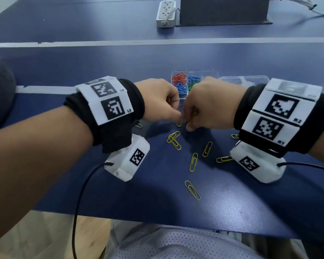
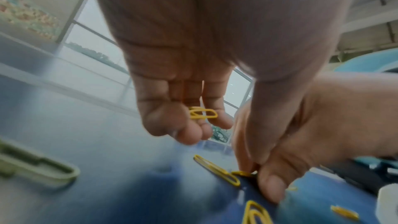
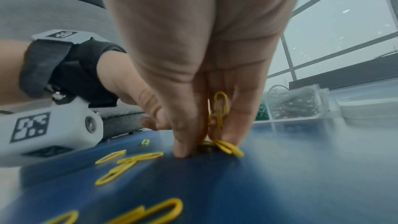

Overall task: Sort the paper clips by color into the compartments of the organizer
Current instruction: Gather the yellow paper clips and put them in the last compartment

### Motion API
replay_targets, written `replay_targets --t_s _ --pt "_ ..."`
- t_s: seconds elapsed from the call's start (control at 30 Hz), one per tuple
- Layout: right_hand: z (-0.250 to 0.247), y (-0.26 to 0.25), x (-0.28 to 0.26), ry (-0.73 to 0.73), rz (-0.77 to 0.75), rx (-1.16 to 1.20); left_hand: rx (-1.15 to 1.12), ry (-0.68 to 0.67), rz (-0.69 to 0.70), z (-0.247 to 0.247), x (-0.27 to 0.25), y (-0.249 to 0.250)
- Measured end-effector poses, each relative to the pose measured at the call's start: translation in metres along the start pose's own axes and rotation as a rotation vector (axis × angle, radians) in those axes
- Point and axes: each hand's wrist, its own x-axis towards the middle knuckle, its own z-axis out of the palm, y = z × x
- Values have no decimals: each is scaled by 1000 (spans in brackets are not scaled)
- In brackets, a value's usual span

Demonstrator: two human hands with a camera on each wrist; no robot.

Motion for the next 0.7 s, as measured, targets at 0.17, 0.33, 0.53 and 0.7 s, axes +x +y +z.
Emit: replay_targets --t_s 0.17,0.33,0.53,0.7 --pt "2 -3 0 9 -27 16 158 31 76 5 4 -1" --pt "-2 3 -4 -11 25 120 149 53 121 4 6 -1" --pt "-5 17 -14 54 103 204 168 25 155 6 7 -2" --pt "-3 27 -16 58 231 366 225 8 232 6 2 -2"
